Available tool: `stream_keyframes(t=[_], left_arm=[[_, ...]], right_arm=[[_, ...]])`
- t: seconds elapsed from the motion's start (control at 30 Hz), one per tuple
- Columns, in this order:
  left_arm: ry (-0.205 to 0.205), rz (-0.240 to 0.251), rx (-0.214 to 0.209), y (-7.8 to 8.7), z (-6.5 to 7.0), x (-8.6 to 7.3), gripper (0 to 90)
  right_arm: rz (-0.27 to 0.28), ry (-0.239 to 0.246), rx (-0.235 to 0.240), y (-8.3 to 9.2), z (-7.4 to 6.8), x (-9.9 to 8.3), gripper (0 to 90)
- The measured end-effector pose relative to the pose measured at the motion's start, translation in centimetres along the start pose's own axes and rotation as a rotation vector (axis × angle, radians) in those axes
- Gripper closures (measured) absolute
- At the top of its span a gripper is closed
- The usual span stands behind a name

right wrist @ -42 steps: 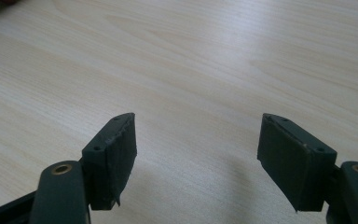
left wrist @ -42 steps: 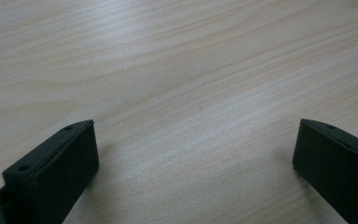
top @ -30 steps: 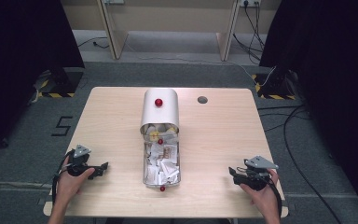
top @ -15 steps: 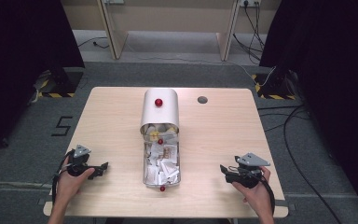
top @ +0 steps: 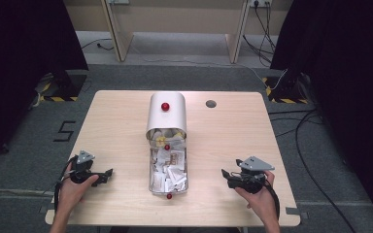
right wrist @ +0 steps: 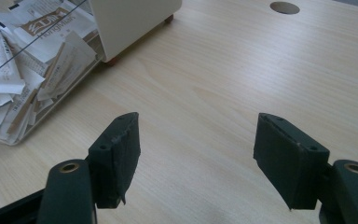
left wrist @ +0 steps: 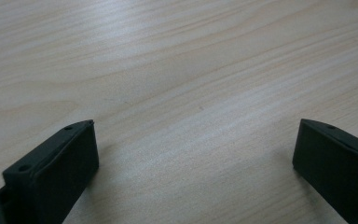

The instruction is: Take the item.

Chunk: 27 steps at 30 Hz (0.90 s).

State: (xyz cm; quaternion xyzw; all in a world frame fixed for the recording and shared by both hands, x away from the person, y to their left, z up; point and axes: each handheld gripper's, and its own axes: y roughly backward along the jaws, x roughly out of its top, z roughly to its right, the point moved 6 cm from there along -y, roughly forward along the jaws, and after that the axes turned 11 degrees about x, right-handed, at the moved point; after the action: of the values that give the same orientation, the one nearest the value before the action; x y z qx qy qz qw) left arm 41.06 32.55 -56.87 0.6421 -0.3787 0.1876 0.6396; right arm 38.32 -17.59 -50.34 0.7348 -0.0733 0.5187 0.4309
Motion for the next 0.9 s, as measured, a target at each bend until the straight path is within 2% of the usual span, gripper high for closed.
stream_keyframes(t=[0.57,0.9], left_arm=[[0.002,0.001,0.0,0.0,0.0,0.0,0.0],[0.002,0.001,0.0,0.0,0.0,0.0,0.0]], right_arm=[[0.026,0.04,0.057,-0.5,-2.3,1.7,32.7],[0.03,0.052,0.082,-0.9,-3.0,2.2,32.9]])
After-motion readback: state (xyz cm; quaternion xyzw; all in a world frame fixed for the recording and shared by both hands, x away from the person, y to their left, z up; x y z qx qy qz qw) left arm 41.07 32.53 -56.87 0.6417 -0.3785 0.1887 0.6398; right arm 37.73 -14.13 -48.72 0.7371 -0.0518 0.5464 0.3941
